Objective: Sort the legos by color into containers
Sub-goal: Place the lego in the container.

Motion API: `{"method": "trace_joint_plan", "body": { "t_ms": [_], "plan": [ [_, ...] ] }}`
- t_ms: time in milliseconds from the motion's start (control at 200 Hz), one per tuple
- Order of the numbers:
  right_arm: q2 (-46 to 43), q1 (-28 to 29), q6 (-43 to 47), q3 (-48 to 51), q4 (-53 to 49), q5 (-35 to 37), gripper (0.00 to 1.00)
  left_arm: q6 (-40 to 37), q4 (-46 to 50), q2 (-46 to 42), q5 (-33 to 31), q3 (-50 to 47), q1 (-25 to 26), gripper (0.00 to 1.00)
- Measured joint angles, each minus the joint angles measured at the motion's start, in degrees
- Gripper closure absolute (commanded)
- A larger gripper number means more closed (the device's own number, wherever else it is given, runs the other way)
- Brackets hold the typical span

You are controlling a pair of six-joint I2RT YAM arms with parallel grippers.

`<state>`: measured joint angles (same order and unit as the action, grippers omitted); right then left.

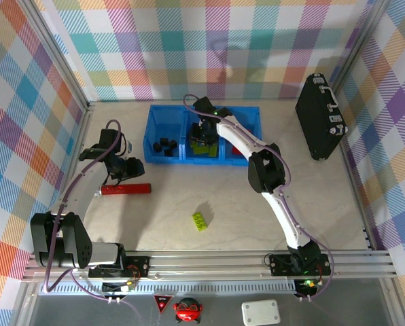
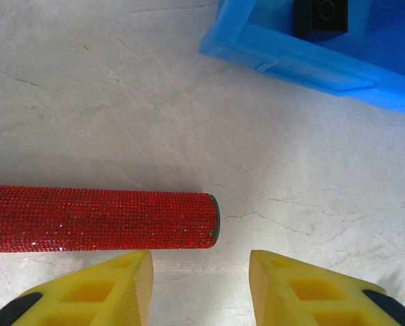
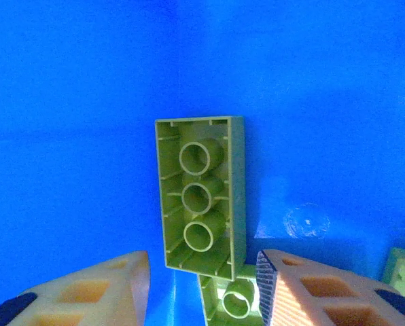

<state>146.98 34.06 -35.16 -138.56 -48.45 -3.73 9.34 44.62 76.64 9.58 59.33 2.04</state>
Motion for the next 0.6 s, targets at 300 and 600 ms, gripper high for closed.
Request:
{"method": "trace_joint_plan", "body": {
  "t_ms": [300, 600],
  "plan": [
    [-1.40, 0.00, 0.35, 0.13, -0.90, -0.09, 0.54, 0.00, -0.02, 0.02, 0.07, 0.00, 0.00, 0.58],
    [-6.86, 0.02, 3.45, 0.13, -6.32, -0.44, 0.54, 0.00, -0.02, 0.02, 0.44, 0.00, 0.00, 0.58]
  ]
}}
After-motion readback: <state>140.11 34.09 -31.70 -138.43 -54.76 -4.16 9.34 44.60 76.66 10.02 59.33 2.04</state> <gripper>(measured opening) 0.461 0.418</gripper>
